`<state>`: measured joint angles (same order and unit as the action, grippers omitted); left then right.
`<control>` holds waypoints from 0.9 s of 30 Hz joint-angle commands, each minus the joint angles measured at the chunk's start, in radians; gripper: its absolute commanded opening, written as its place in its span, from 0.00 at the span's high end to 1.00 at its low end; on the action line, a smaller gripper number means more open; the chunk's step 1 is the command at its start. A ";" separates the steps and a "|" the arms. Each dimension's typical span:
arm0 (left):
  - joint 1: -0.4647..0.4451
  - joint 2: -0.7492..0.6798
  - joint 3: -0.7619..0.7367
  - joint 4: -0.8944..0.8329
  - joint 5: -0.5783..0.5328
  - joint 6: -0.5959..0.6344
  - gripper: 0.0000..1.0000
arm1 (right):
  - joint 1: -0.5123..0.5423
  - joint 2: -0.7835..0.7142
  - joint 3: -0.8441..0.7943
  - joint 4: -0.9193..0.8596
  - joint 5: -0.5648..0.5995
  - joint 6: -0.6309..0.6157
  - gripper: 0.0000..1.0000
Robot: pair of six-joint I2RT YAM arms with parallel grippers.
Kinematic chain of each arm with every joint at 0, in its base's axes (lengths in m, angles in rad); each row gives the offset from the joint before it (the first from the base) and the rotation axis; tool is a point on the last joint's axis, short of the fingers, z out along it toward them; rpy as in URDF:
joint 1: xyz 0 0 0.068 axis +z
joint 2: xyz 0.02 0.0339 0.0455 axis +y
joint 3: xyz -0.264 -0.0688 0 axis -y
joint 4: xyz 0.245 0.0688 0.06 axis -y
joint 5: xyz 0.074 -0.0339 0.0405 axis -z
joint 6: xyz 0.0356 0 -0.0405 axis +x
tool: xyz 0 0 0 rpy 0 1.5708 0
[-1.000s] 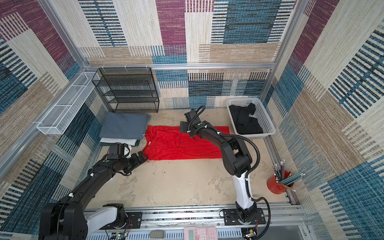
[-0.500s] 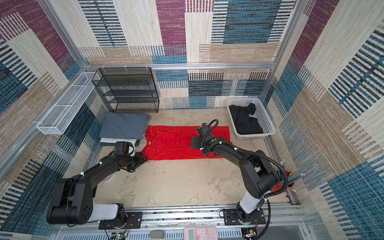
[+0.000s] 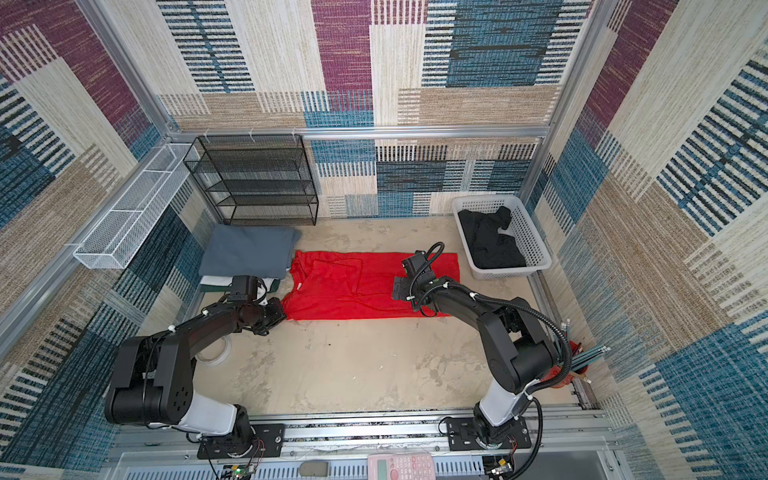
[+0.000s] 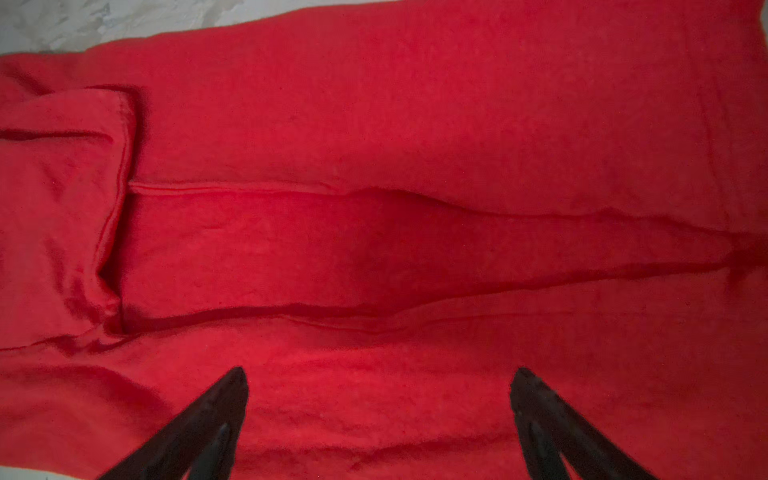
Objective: Fold and stack the t-shirts
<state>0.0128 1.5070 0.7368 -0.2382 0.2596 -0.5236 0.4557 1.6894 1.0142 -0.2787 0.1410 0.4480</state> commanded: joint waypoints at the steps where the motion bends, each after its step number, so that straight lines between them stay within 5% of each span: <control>1: 0.007 0.003 0.021 -0.037 -0.030 0.052 1.00 | -0.009 0.018 -0.005 0.018 0.015 -0.005 0.01; 9: 0.007 -0.065 0.022 -0.099 -0.089 0.065 1.00 | -0.032 0.012 -0.012 0.005 0.005 0.003 0.01; 20: -0.052 -0.313 -0.011 -0.110 -0.102 0.048 0.06 | -0.039 0.084 0.115 -0.026 0.112 -0.063 0.01; 27: -0.098 -0.210 0.083 -0.069 -0.069 0.057 0.03 | -0.073 0.203 0.210 -0.013 0.095 -0.076 0.01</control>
<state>-0.0650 1.2537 0.7761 -0.3298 0.1654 -0.4870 0.3916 1.8648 1.1999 -0.3088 0.2276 0.3874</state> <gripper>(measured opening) 0.974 0.994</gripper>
